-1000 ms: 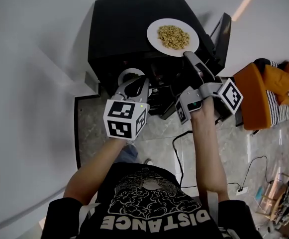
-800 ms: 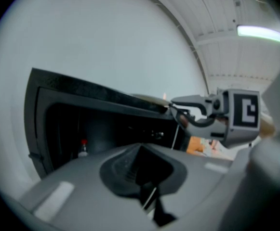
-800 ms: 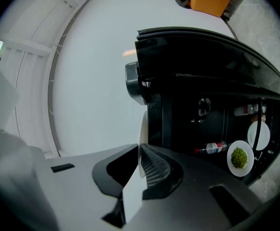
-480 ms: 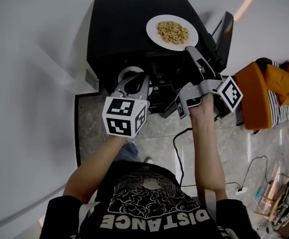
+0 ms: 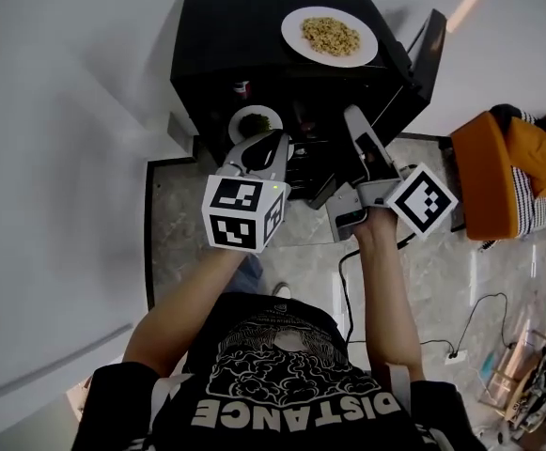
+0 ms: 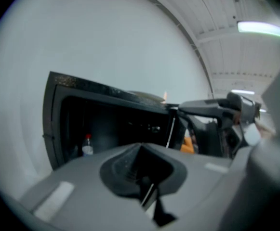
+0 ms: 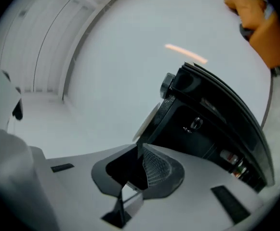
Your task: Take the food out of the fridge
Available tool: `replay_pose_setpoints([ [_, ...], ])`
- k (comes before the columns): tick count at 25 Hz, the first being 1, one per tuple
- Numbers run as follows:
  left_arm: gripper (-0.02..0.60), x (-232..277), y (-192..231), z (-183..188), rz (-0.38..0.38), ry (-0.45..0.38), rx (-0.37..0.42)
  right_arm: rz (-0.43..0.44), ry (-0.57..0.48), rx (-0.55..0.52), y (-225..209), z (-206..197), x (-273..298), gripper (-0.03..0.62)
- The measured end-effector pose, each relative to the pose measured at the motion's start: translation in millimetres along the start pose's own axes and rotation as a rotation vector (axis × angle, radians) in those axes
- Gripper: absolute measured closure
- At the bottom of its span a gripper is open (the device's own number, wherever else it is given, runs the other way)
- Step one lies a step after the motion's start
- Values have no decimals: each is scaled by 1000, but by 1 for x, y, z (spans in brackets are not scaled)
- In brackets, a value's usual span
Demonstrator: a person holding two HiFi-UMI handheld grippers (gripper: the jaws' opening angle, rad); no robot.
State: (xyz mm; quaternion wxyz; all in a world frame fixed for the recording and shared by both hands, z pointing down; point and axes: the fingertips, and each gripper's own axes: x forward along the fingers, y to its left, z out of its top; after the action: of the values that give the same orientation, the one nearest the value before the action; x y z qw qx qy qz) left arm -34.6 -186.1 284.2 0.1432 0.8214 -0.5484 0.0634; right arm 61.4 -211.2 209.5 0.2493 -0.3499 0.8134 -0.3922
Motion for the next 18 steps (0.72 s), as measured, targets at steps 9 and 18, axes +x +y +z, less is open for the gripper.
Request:
replay_pose_setpoints([
  [9, 580, -40, -23, -29, 48, 1, 9, -151, 206, -466, -9, -82, -39, 574],
  [18, 580, -72, -37, -49, 76, -5, 19, -200, 308, -672, -12, -128, -66, 577],
])
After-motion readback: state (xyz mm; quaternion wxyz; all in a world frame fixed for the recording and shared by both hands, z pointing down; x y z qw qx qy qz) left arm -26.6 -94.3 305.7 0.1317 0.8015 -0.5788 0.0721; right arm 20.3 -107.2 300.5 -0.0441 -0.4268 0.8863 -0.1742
